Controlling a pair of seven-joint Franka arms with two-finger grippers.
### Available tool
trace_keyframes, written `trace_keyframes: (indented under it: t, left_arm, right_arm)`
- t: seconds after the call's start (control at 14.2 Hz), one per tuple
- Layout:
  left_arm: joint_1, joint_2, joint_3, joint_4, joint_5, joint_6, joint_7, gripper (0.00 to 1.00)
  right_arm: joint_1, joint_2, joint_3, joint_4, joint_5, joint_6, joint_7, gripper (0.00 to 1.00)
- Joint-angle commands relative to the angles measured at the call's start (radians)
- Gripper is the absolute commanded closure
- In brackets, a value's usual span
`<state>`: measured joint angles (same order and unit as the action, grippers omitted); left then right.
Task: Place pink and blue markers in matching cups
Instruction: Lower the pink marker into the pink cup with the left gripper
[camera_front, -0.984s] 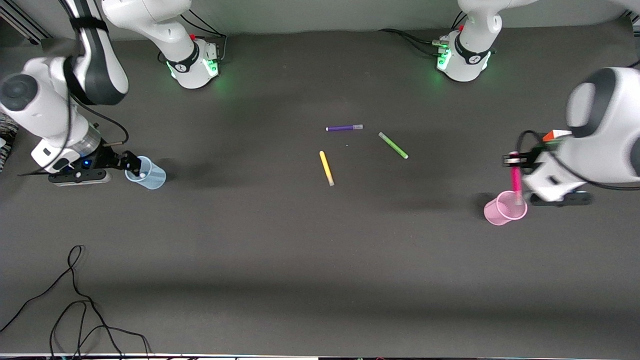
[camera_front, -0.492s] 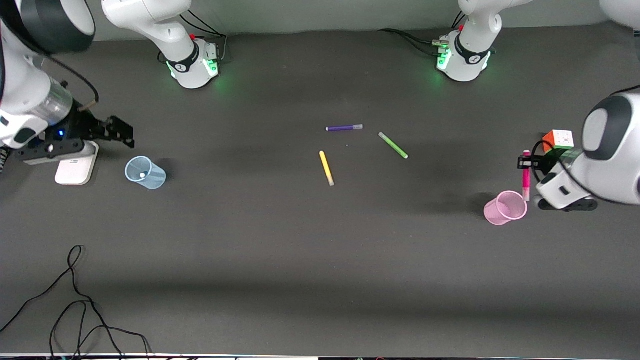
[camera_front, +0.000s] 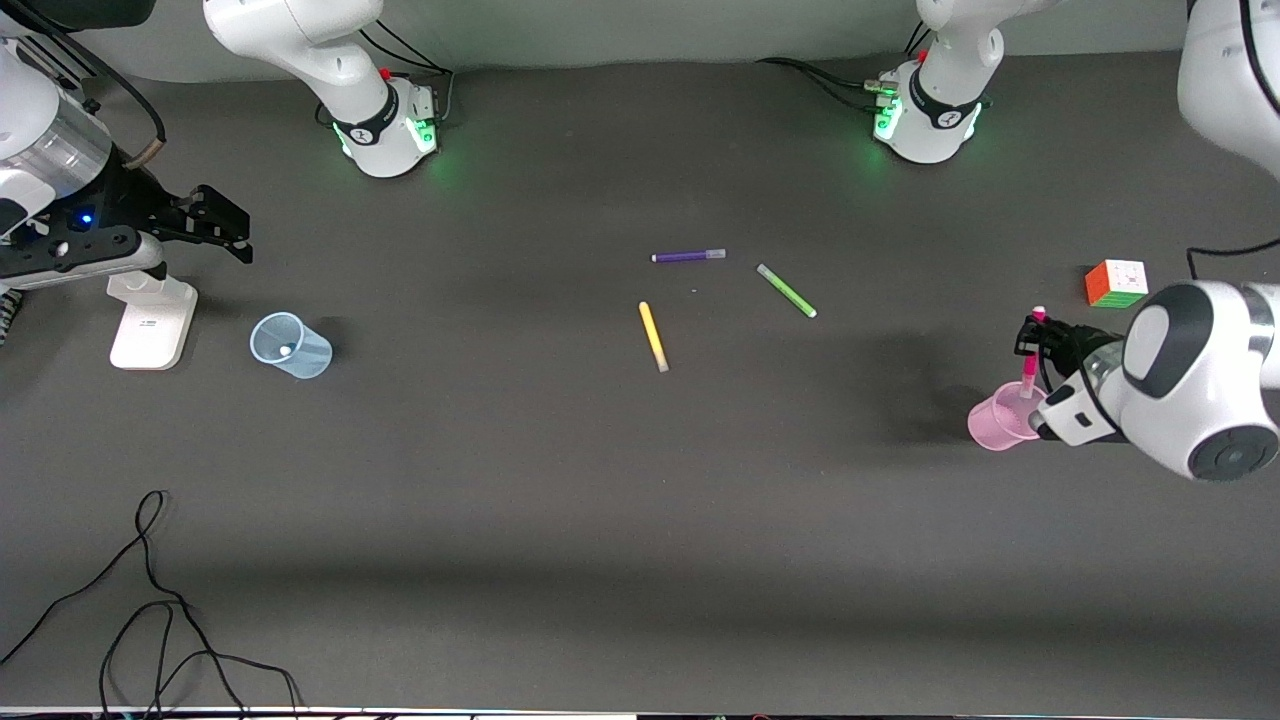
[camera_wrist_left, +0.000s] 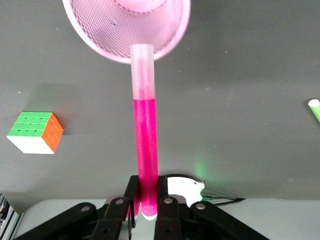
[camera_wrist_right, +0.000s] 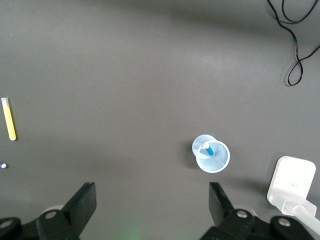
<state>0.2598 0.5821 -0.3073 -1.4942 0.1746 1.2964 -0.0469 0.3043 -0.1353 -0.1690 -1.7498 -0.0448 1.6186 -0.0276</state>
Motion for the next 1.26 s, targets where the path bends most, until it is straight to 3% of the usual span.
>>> trace_keyframes:
  t: [0.0,0.14,0.28,0.42,0.49,0.7,0.77,1.19]
  left_arm:
    - [-0.011,0.091,-0.001,0.097,0.039,-0.051,0.007,1.0]
    - [-0.011,0.12,-0.001,0.11,0.04,-0.037,0.007,1.0]
    - [-0.011,0.13,-0.001,0.111,0.051,-0.026,0.022,1.0]
    - [-0.011,0.139,-0.001,0.114,0.052,-0.008,0.022,1.0]
    - [-0.011,0.143,-0.001,0.115,0.052,-0.005,0.022,0.93]
    - [-0.011,0.145,-0.001,0.117,0.054,0.018,0.024,0.12]
    - [-0.011,0.143,-0.001,0.117,0.054,0.018,0.024,0.0]
    - [-0.002,0.114,-0.001,0.218,0.062,-0.008,-0.028,0.0]
  right_arm:
    - [-0.019,0.022,-0.001,0.004,0.005,0.017,0.005,0.0]
    - [-0.028,0.029,-0.003,0.004,0.014,0.017,0.003,0.0]
    - [-0.031,0.029,-0.029,0.003,0.107,0.023,0.006,0.0]
    - [-0.03,0.036,-0.046,-0.002,0.122,0.024,0.012,0.0]
    - [-0.031,0.039,-0.046,-0.004,0.122,0.024,0.014,0.0]
    - [-0.033,0.052,-0.052,-0.004,0.112,0.032,0.029,0.0]
    - [-0.027,0.059,-0.053,-0.004,0.108,0.049,0.031,0.0]
    - [-0.024,0.08,-0.052,0.007,0.036,0.086,0.031,0.0]
